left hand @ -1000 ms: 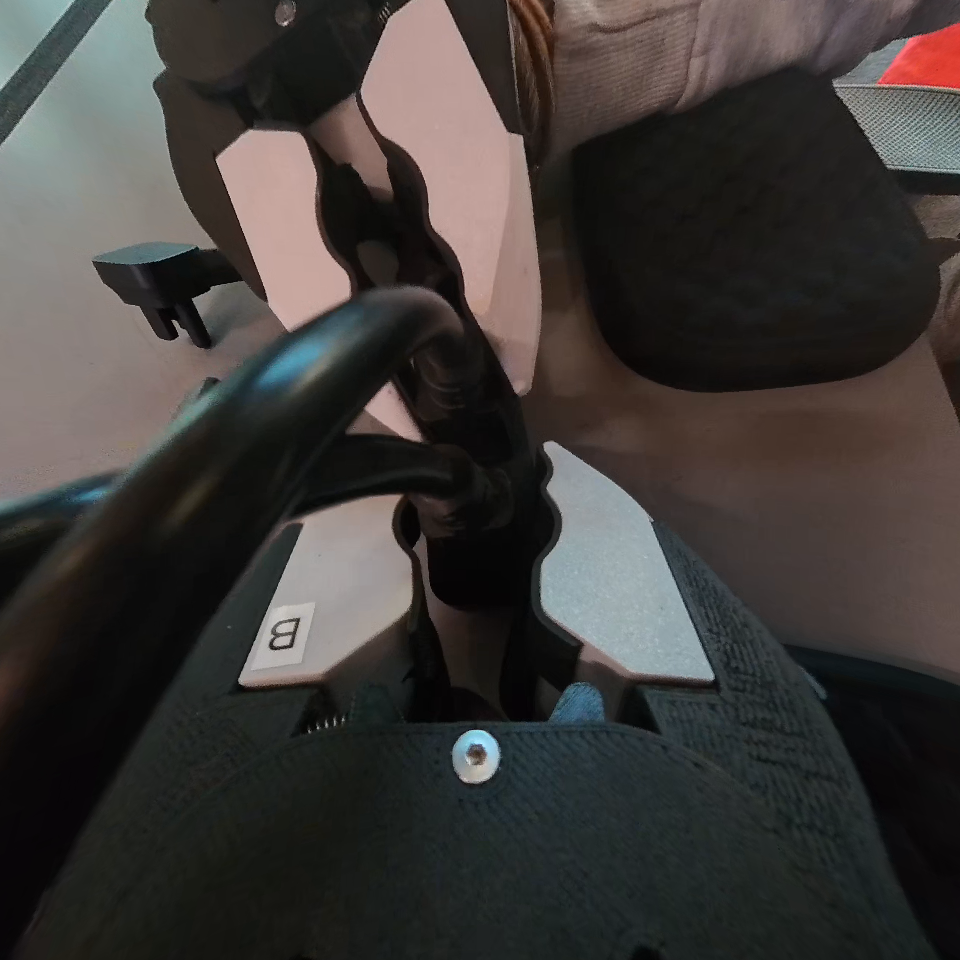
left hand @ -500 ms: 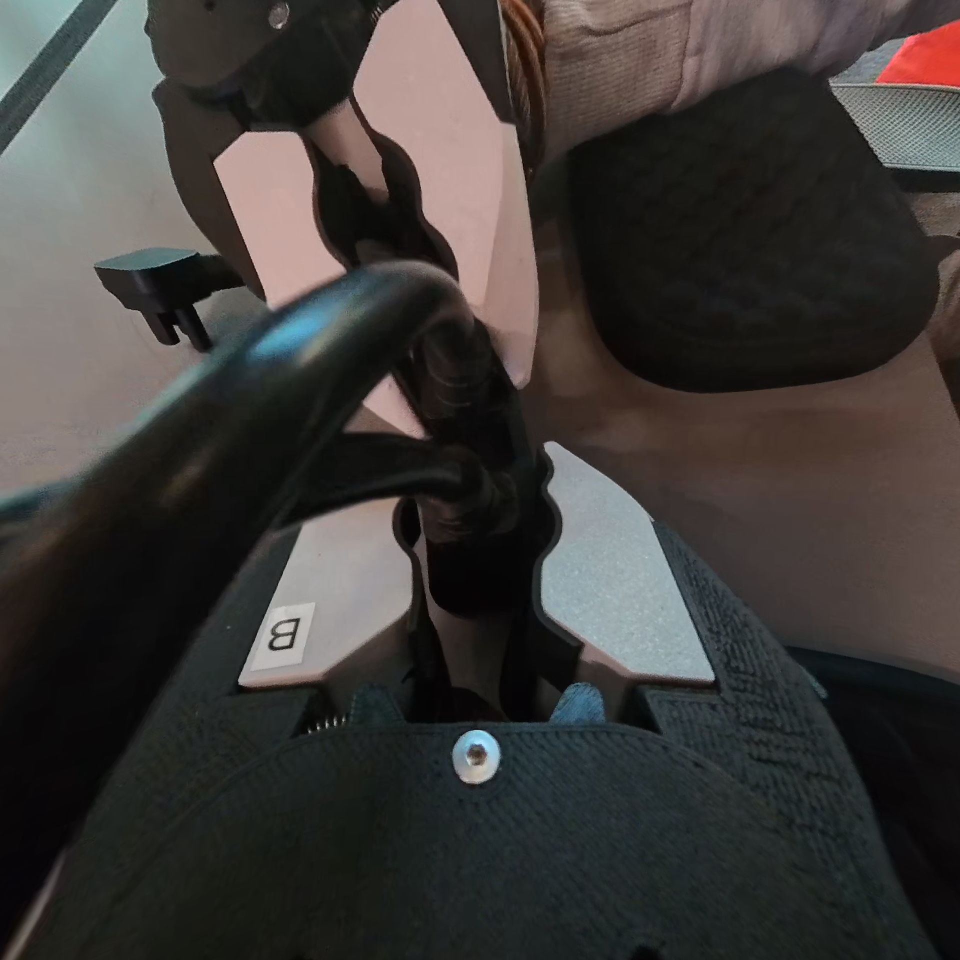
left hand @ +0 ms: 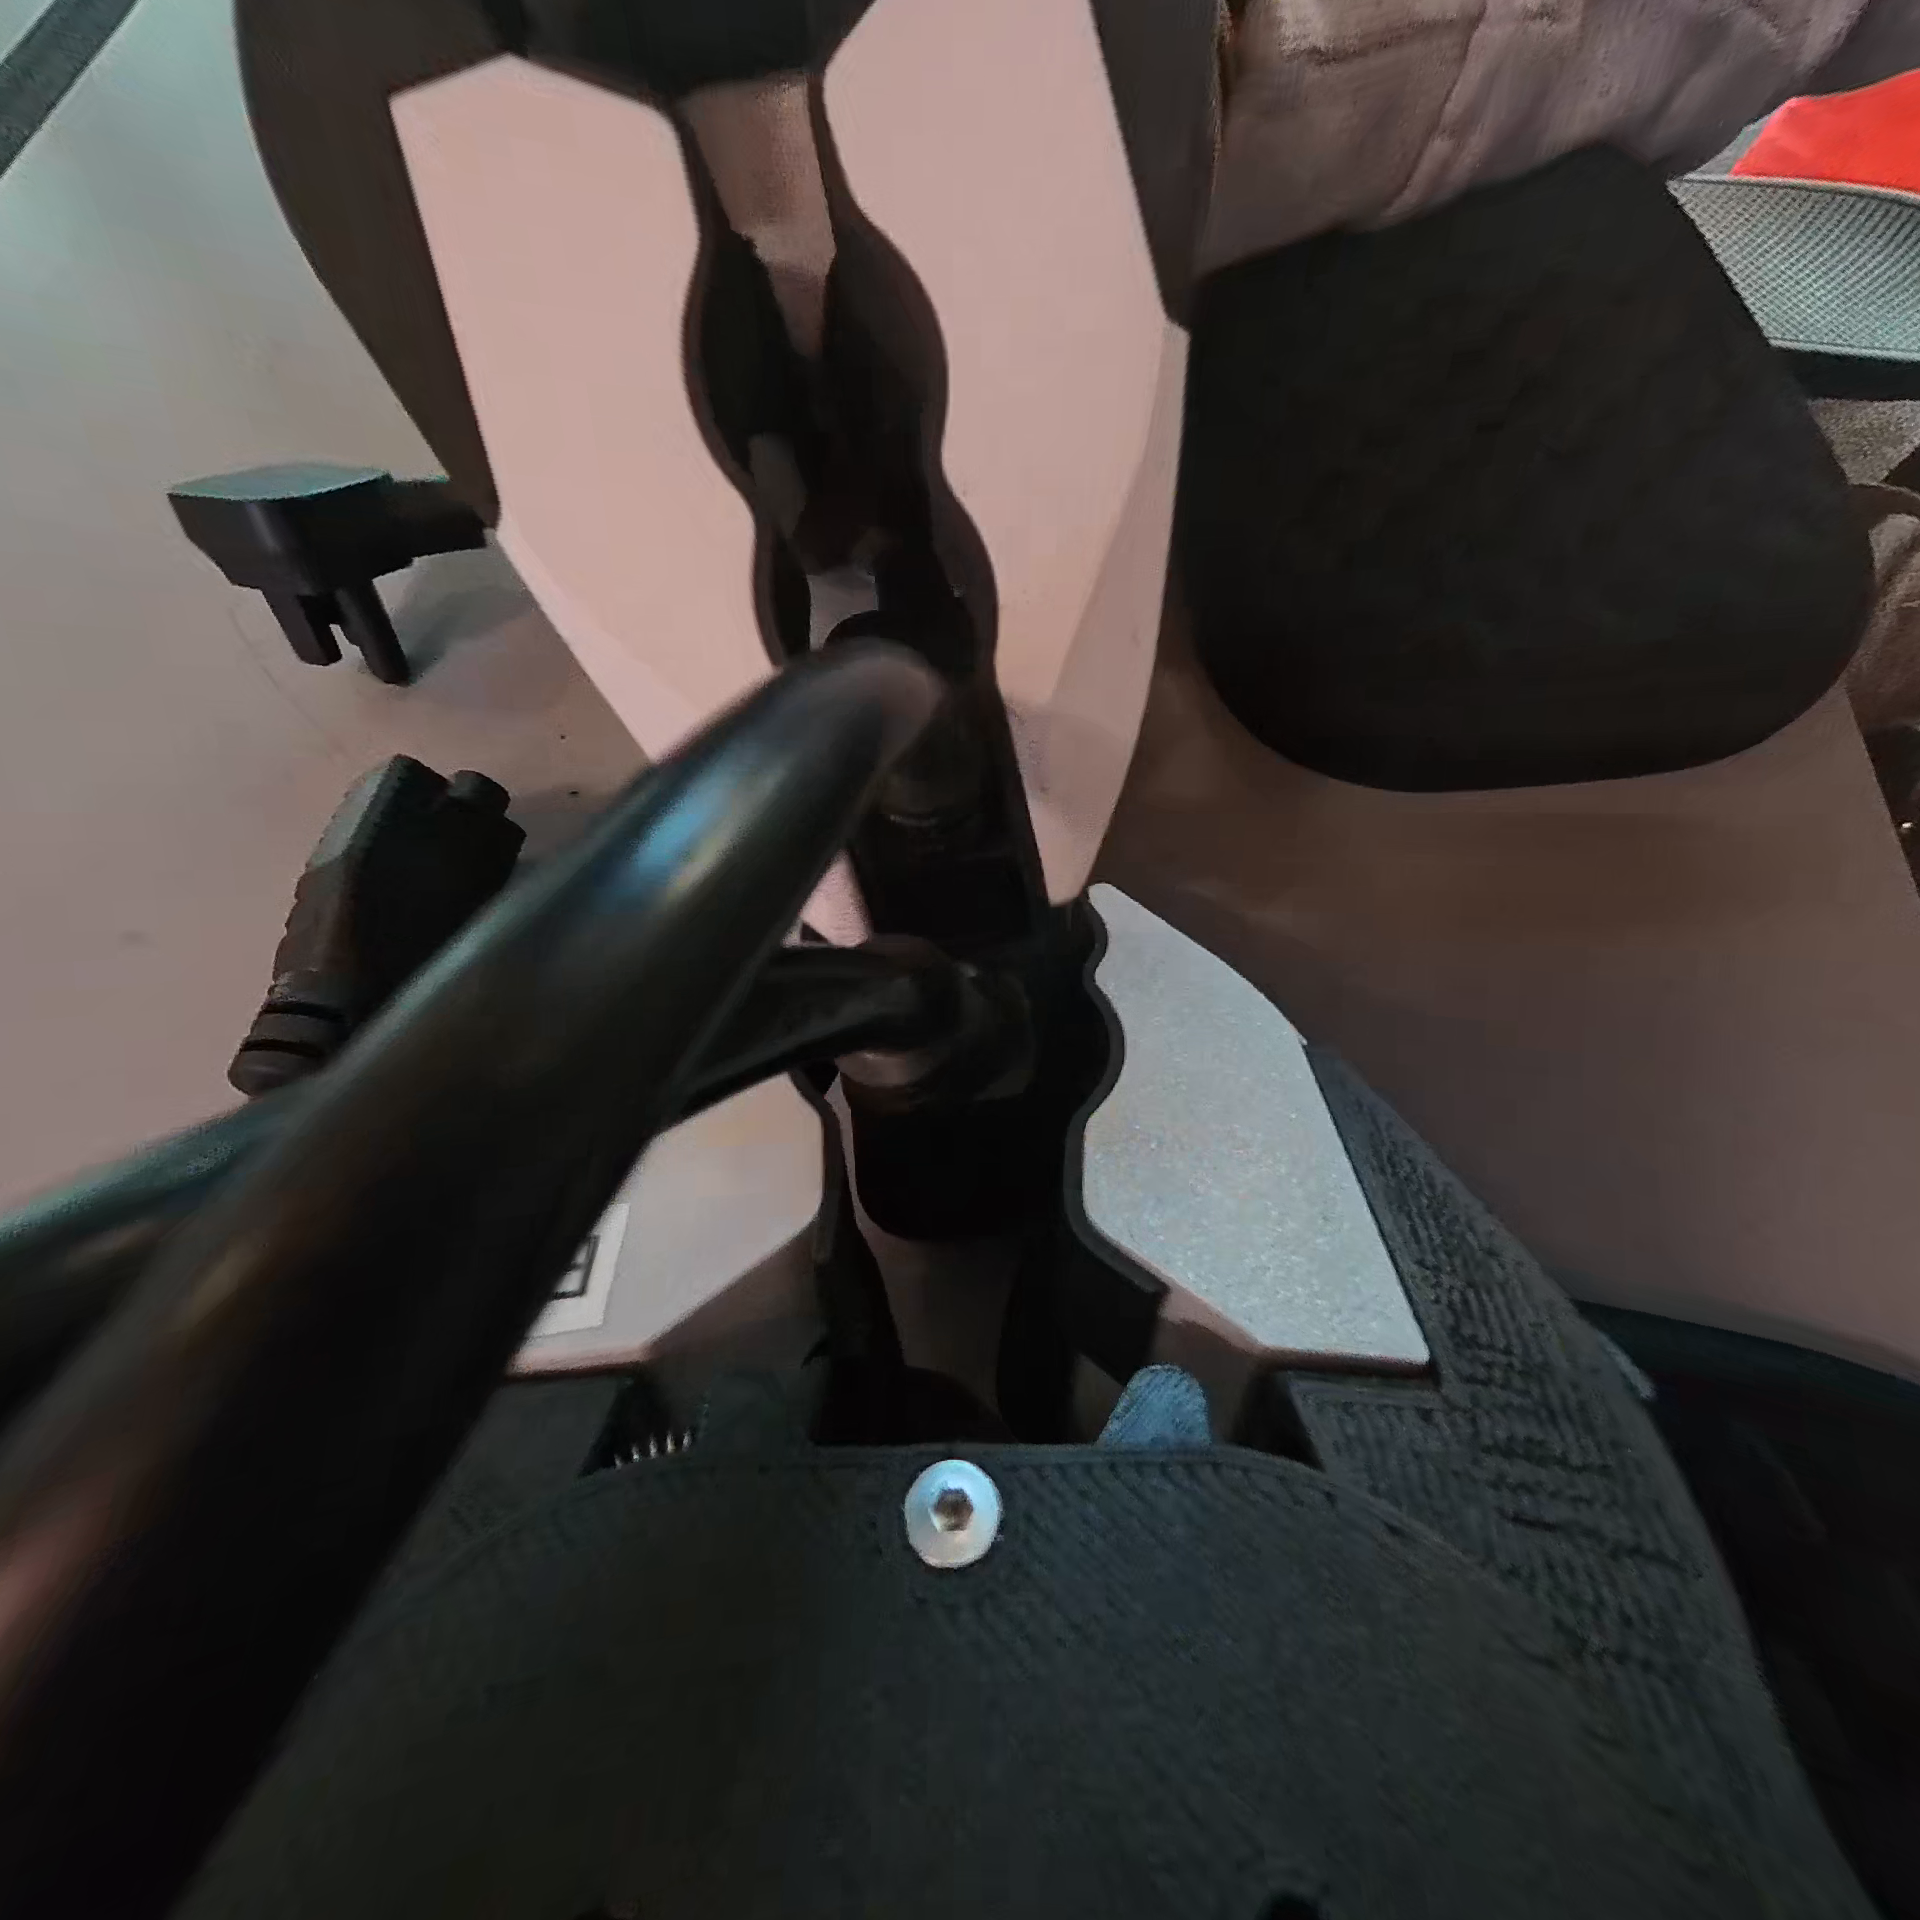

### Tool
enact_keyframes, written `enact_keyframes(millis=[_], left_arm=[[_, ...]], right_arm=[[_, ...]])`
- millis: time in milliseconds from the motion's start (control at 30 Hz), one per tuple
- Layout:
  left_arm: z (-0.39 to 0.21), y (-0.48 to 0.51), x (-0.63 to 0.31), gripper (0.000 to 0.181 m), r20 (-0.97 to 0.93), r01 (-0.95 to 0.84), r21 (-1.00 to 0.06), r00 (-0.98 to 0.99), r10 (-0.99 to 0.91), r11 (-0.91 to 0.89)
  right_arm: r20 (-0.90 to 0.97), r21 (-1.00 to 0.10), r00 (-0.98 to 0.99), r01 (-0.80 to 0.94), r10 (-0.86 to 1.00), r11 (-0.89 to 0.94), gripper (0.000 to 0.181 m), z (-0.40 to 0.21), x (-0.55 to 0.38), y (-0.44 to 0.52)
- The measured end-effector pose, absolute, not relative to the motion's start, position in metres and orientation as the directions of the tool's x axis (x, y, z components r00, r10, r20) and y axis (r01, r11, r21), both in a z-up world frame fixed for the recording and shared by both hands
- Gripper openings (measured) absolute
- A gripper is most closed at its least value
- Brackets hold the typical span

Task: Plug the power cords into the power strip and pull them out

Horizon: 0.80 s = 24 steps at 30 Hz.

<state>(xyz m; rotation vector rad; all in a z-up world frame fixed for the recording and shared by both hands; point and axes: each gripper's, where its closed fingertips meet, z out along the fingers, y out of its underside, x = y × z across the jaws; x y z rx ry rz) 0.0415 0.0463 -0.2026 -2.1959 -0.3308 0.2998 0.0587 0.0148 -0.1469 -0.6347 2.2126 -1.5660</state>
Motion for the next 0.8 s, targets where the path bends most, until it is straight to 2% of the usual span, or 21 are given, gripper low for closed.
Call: enact_keyframes(millis=[33,167,233,333,400,600,800], left_arm=[[-0.203,0.046,0.041,0.044,-0.106,0.124,-0.798,0.935,0.340,-0.589],[-0.203,0.046,0.041,0.043,-0.111,0.120,-0.799,0.934,0.341,-0.589],[-0.202,0.046,0.041,0.043,-0.107,0.123,-0.800,0.934,0.341,-0.588],[-0.202,0.046,0.041,0.043,-0.105,0.124,-0.800,0.934,0.341,-0.587],[-0.202,0.046,0.041,0.043,-0.105,0.125,-0.800,0.934,0.341,-0.587],[-0.202,0.046,0.041,0.042,-0.090,0.136,-0.801,0.935,0.342,-0.583],[-0.202,0.046,0.041,0.041,-0.101,0.126,-0.800,0.935,0.339,-0.586]], right_arm=[[-0.085,-0.949,-0.829,-0.102,-0.552,0.298,0.016,-0.147,0.058,0.017],[-0.187,-0.945,-0.813,-0.004,-0.551,0.327,0.021,-0.148,0.057,0.021],[-0.202,-0.945,-0.819,0.021,-0.536,0.325,0.039,-0.148,0.053,0.022],[-0.188,-0.923,-0.816,-0.043,-0.547,0.382,0.034,-0.159,0.058,0.022],[-0.105,-0.914,-0.844,-0.127,-0.527,0.385,0.026,-0.165,0.056,0.019],[-0.012,-0.907,-0.852,-0.211,-0.523,0.365,0.025,-0.165,0.055,0.017],[-0.050,-0.918,-0.841,-0.174,-0.539,0.356,0.025,-0.165,0.055,0.019]])
